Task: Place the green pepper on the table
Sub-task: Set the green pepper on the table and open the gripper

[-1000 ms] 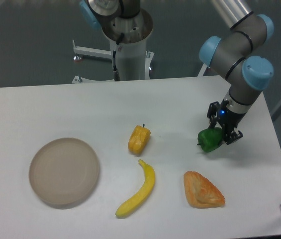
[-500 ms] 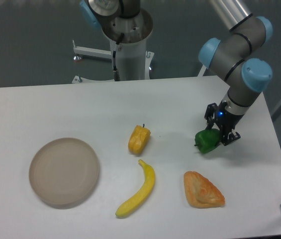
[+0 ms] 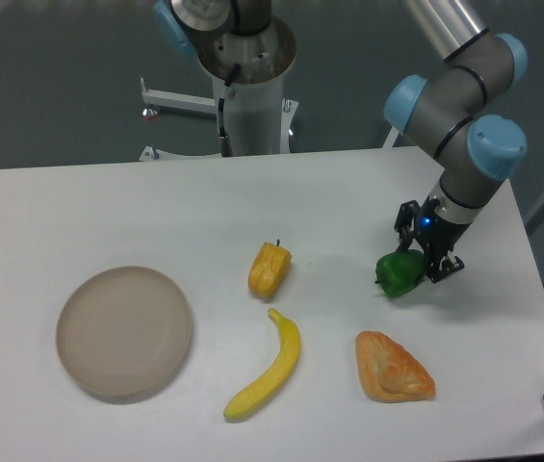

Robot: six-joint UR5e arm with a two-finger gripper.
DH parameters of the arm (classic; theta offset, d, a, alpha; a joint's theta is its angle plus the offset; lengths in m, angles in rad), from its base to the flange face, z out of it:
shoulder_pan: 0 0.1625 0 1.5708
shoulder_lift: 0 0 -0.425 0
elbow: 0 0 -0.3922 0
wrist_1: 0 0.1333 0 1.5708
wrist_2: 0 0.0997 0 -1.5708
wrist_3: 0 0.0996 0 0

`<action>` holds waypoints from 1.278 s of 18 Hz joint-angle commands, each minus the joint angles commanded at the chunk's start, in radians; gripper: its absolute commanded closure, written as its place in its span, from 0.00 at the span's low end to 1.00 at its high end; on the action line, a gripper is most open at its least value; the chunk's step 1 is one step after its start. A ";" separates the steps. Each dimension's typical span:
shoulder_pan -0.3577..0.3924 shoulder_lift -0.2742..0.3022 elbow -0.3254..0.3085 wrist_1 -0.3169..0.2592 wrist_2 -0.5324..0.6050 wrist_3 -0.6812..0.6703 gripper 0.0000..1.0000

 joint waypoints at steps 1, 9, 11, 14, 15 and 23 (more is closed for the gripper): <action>-0.002 -0.002 0.000 0.002 0.000 0.000 0.51; -0.003 -0.002 -0.002 0.005 0.002 -0.005 0.50; -0.003 -0.002 -0.002 0.005 0.002 -0.006 0.40; -0.003 -0.002 -0.002 0.005 0.002 -0.006 0.28; -0.003 -0.002 -0.002 0.005 0.002 -0.006 0.25; 0.002 0.000 0.026 0.005 0.006 -0.005 0.01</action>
